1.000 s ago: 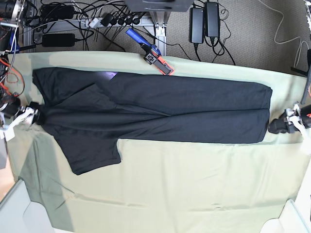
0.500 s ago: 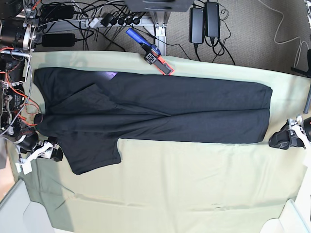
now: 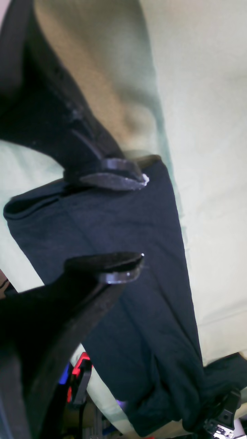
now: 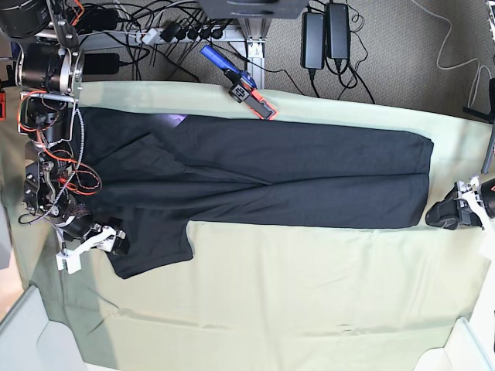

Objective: Fold the T-shirt properly
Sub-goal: 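Release and move the right gripper to the sleeve sticking out of the strip, then grasp the sleeve with the right gripper and fold it onto the strip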

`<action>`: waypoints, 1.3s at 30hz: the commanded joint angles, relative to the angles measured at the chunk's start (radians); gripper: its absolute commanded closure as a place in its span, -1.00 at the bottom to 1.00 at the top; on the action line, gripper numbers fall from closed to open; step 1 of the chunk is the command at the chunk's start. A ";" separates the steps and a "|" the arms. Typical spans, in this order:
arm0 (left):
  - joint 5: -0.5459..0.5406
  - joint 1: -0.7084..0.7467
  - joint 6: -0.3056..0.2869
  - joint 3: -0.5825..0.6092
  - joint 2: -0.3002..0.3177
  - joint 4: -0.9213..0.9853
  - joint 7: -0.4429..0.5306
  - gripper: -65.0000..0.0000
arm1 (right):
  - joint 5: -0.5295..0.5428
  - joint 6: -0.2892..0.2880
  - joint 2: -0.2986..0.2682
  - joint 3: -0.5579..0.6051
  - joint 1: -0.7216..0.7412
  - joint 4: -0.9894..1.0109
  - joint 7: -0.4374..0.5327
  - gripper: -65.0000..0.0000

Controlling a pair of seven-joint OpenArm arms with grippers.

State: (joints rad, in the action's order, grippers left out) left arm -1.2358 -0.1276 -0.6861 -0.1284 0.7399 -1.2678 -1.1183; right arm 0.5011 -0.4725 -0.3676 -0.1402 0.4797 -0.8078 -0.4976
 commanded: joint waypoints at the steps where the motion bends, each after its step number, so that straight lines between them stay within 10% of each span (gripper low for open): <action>1: -0.016 -0.019 -0.012 -0.010 0.025 -0.014 0.019 -0.02 | 0.022 -0.078 0.000 -0.003 0.027 -0.017 0.000 -0.30; 14: -0.016 -0.019 -0.012 -0.010 0.024 -0.014 0.019 -0.02 | 0.057 -0.082 0.054 -0.003 0.027 -0.040 -0.026 -0.28; 21: -0.009 -0.018 -0.012 -0.010 0.024 -0.014 0.023 -0.02 | 0.057 -0.082 0.054 -0.003 0.027 -0.042 -0.026 1.00; 28: -0.008 -0.018 -0.012 -0.010 0.024 -0.014 0.022 -0.02 | 0.058 -0.082 0.051 -0.004 0.026 -0.070 -0.051 1.00; 39: -0.076 0.003 -0.012 -0.010 0.026 -0.026 -0.047 -0.02 | 0.251 -0.082 0.006 -0.002 -0.098 -0.456 -0.371 1.00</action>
State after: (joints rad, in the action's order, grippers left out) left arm -1.2938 -0.1097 -0.6865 -0.1287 0.7425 -1.2789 -1.1755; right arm 0.7383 -0.4736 -0.3416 -0.1371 0.3630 -1.2488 -0.8780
